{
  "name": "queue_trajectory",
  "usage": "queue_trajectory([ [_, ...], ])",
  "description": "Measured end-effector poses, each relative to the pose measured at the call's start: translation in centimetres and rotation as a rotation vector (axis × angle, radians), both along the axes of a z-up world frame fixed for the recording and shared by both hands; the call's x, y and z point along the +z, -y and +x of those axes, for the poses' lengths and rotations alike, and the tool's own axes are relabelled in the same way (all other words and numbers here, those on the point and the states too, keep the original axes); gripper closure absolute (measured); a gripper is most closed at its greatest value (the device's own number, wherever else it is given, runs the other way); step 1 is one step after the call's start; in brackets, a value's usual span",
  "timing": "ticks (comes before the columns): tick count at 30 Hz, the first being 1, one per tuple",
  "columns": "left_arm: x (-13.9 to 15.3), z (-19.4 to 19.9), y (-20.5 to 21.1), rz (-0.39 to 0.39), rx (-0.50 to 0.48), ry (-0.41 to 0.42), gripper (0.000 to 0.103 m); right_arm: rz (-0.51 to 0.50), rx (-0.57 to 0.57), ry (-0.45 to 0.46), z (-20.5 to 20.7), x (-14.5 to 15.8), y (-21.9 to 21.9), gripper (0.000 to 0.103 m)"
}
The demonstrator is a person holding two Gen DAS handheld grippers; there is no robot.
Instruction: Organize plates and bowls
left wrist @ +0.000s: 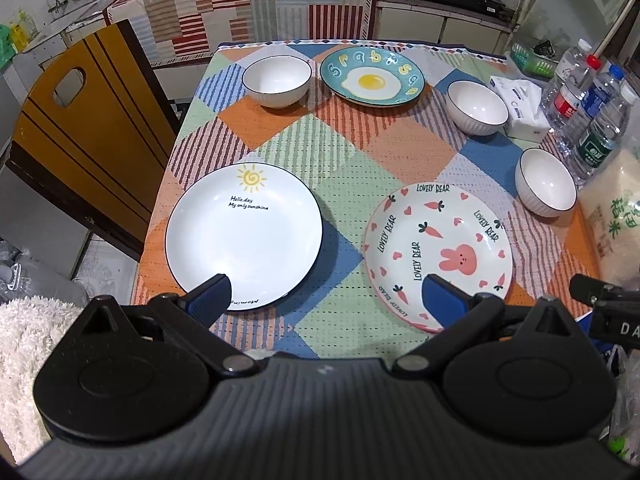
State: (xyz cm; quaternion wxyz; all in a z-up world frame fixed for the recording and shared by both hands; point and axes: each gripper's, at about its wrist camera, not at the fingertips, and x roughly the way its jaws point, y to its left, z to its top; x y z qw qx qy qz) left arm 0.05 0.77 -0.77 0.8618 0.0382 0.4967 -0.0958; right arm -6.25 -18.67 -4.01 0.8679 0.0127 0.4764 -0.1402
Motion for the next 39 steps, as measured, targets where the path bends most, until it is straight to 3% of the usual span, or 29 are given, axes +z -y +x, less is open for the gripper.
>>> queue_trajectory([
  [21,-0.5,0.0,0.5,0.016,-0.024,0.026,0.002,-0.018,0.009,0.020,-0.2,0.0,0.1,0.003],
  [26,-1.7,0.6,0.9,0.022,-0.047,0.022,0.002,-0.024,0.068,0.160,-0.6,-0.3,1.1,0.003],
  [29,-2.8,1.2,1.5,0.035,-0.090,0.029,0.002,-0.061,0.187,0.266,-0.6,-1.8,1.7,0.003],
  [31,-3.7,1.8,2.0,0.047,-0.114,0.012,0.002,-0.085,0.231,0.284,-0.1,-3.3,2.3,0.003],
  [33,-4.5,2.0,2.5,0.044,-0.140,0.025,0.001,-0.051,0.236,0.281,0.7,-5.1,3.2,0.003],
  [39,-8.6,4.2,3.9,0.082,-0.166,-0.028,0.001,0.185,0.186,0.241,2.2,-10.0,5.7,0.012],
])
